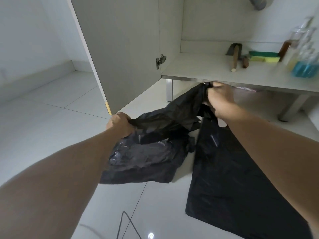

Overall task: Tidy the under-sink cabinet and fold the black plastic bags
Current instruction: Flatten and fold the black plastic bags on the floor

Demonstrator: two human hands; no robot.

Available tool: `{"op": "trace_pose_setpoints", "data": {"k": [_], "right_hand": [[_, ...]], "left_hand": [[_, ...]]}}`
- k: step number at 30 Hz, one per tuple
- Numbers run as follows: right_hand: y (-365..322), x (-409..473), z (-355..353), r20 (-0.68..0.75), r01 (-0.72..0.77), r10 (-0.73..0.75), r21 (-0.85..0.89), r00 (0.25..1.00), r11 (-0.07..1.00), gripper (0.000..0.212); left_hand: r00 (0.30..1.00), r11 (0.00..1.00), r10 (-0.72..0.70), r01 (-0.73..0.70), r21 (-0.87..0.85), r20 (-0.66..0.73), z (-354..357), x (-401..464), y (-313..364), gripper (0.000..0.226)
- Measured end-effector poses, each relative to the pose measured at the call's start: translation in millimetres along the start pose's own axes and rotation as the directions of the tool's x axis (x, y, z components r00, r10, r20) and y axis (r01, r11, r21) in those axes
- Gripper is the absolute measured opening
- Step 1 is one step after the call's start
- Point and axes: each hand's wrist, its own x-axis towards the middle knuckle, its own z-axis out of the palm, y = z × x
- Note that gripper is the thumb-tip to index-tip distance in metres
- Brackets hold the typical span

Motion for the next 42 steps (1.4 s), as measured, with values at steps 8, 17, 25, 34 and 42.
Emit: {"op": "trace_pose_setpoints", "data": {"k": [8,17,25,34,42], "right_hand": [[-60,18,-71,-0.123,-0.025,0.070,0.337,0.990,0.941,0.035],[-39,38,-184,-0.231,0.062,-0.124,-0.258,0.965,0.964,0.059],[71,-2,-248,-0.381,-0.517,0.395,-0.302,0.836,0.801,0.025],[89,-1,-260,-0.248,-0.638,0.611,-0.042,0.752,0.769,0.005],[98,57,-285,-0.193,-0.092,0.107,0.086,0.975,0.992,0.064]], "left_hand": [[0.866,0.919,0.179,-0.317,-0.236,-0.468,-1,-15,75,0.018],[0.572,0.613,0.677,-0.787,-0.076,-0.464,46,-53,122,0.032],[0.631,0.631,0.771,-0.775,0.032,0.086,122,-85,118,0.035],[0.681,0.686,0.719,-0.728,0.020,0.141,150,-90,153,0.035],[0.494,0.527,0.773,-0.849,-0.031,-0.399,148,-85,167,0.015]]}}
